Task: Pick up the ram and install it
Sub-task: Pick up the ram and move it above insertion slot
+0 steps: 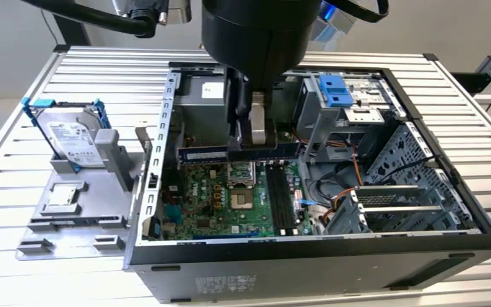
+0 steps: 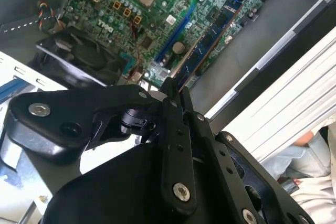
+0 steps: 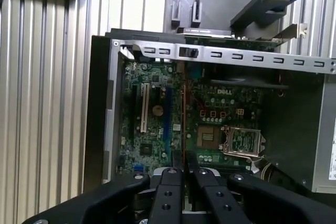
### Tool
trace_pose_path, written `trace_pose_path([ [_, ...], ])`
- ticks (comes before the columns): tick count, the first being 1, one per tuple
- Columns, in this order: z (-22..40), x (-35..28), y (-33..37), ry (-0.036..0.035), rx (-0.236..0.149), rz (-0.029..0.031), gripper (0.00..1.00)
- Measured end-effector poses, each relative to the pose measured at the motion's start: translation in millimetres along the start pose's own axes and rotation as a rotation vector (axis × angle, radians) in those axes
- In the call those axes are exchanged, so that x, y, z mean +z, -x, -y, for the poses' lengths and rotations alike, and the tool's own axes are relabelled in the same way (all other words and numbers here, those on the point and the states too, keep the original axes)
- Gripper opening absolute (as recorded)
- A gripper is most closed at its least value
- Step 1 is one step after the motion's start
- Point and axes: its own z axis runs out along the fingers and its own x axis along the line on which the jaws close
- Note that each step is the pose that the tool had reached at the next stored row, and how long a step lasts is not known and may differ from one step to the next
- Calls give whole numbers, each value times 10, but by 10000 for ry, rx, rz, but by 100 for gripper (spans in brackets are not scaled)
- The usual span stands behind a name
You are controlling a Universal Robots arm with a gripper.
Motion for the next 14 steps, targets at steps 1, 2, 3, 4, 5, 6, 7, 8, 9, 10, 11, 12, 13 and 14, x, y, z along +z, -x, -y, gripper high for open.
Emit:
trace_pose_path([
  [1, 22, -1, 4, 0, 0, 0, 0],
  [2, 44, -2, 7, 0, 0, 0, 0],
  [3, 65, -2, 11, 0, 0, 0, 0],
  [4, 88, -3, 15, 0, 0, 0, 0],
  [5, 109, -4, 18, 0, 1, 0, 0],
  [6, 131, -5, 21, 0, 1, 0, 0],
  [7, 150, -6, 24, 0, 0, 0, 0],
  [8, 167, -6, 29, 0, 1, 0, 0],
  [9, 182, -7, 33, 0, 0, 0, 0],
  [10, 195, -7, 35, -1, 0, 0, 0],
  [11, 205, -7, 38, 0, 1, 0, 0],
  [12, 214, -7, 45, -1, 1, 0, 0],
  [13, 224, -8, 50, 0, 0, 0, 0],
  [14, 237, -8, 56, 0, 1, -1, 0],
])
